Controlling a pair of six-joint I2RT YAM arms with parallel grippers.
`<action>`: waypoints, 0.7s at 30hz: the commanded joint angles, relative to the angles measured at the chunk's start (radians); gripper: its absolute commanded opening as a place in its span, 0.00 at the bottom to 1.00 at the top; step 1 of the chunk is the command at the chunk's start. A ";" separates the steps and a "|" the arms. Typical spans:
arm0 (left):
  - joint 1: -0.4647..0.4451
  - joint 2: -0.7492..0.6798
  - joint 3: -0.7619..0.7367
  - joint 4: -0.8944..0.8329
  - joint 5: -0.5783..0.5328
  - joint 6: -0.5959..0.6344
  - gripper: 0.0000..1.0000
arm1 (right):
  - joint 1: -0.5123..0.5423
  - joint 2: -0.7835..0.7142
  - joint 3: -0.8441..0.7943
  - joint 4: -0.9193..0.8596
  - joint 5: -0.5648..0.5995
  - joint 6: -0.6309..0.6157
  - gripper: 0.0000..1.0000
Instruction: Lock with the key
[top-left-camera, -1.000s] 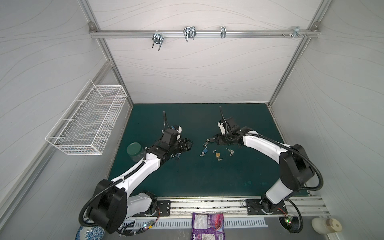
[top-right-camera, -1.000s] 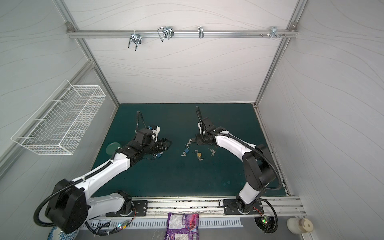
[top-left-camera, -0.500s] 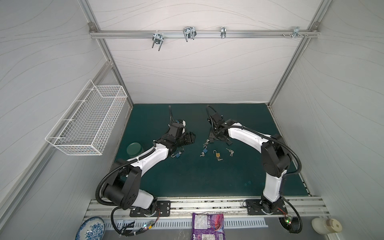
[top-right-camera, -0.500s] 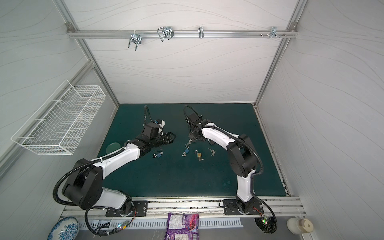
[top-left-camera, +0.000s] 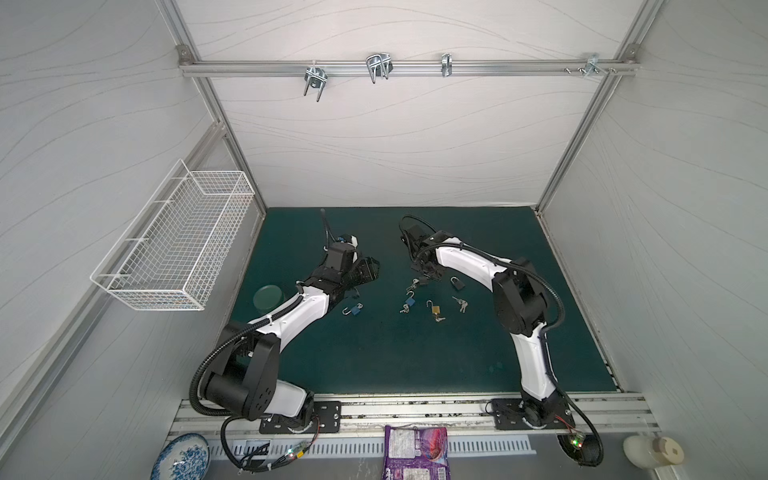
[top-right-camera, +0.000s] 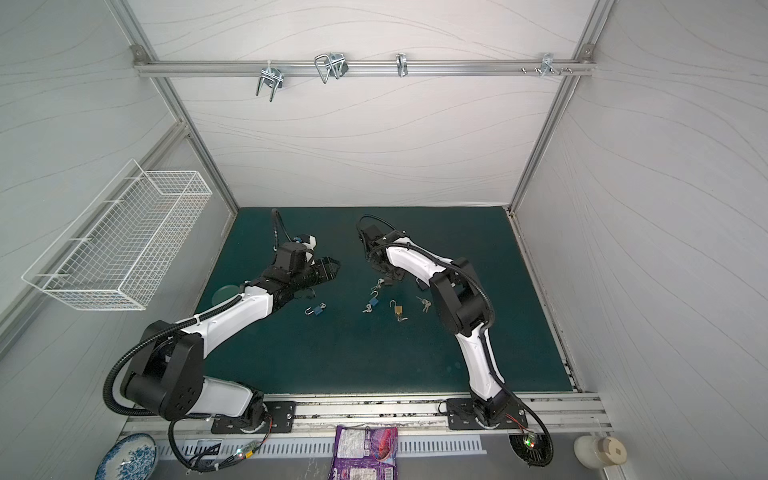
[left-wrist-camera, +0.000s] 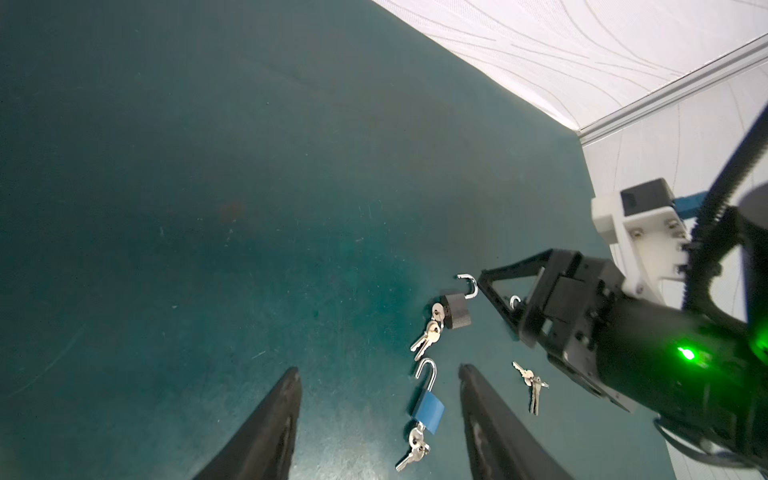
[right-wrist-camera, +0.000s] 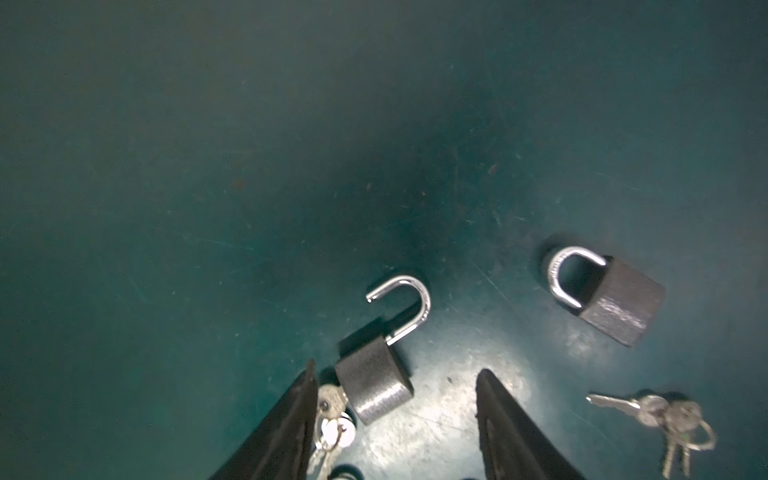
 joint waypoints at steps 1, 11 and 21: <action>0.001 -0.035 -0.005 0.032 -0.037 -0.009 0.62 | 0.005 0.034 0.026 -0.071 0.030 0.045 0.62; 0.007 -0.033 -0.015 0.035 -0.031 -0.012 0.62 | 0.007 0.092 0.045 -0.062 -0.001 0.015 0.63; 0.007 -0.031 -0.015 0.033 -0.025 -0.013 0.62 | 0.023 0.087 -0.003 -0.054 -0.011 0.021 0.62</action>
